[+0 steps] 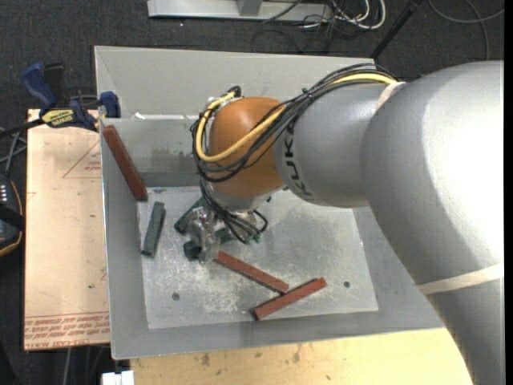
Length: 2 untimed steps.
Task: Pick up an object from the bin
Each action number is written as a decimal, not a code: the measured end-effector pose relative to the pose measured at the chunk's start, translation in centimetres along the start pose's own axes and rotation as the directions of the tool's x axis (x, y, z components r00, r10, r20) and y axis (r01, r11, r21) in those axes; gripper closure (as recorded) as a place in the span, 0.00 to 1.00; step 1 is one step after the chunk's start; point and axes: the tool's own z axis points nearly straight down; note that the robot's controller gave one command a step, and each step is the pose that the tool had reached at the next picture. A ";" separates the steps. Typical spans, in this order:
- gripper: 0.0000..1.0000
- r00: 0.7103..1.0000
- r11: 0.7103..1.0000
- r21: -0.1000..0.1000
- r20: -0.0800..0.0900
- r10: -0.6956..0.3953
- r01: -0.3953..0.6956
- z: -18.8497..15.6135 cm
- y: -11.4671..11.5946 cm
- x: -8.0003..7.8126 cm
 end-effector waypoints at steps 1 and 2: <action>1.00 1.000 1.000 0.000 0.001 -0.015 0.015 0.2 -0.6 0.9; 1.00 1.000 1.000 0.002 0.002 -0.013 0.013 -15.9 -0.8 -1.9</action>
Offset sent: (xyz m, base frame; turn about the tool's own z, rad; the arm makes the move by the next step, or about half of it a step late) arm 0.0177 -0.0041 0.1567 -0.0145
